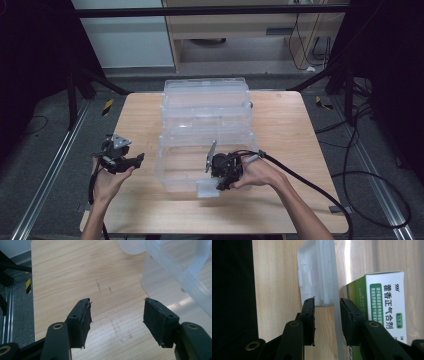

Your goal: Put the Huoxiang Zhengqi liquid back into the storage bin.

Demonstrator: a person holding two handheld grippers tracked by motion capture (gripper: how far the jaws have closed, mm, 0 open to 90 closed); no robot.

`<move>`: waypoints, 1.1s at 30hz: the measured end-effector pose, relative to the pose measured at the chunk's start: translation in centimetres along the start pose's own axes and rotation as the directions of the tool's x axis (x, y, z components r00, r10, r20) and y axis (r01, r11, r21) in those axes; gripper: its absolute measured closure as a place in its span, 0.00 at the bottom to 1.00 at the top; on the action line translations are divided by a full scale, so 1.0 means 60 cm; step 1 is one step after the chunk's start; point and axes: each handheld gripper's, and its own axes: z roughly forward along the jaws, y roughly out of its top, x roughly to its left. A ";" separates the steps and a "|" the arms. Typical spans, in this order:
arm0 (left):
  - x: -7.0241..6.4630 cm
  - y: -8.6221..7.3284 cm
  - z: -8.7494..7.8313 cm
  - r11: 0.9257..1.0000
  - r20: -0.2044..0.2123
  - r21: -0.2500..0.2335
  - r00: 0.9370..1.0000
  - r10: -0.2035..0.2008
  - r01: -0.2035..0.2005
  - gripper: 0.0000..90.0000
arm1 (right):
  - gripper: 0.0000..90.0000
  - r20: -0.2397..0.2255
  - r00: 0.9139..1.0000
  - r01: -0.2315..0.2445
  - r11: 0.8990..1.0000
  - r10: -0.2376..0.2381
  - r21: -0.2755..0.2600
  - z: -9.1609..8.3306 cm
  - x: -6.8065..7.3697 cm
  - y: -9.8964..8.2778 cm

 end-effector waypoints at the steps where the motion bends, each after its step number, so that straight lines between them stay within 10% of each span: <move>1: 0.000 0.002 -0.002 1.000 0.001 -0.005 1.000 0.000 0.000 0.43 | 0.73 0.000 1.000 0.000 1.000 0.000 0.000 0.000 0.000 0.000; 33: -0.029 0.125 -0.065 0.978 0.032 -0.141 0.986 0.161 -0.155 0.43 | 0.73 0.012 1.000 0.001 1.000 -0.001 -0.004 0.000 0.002 0.000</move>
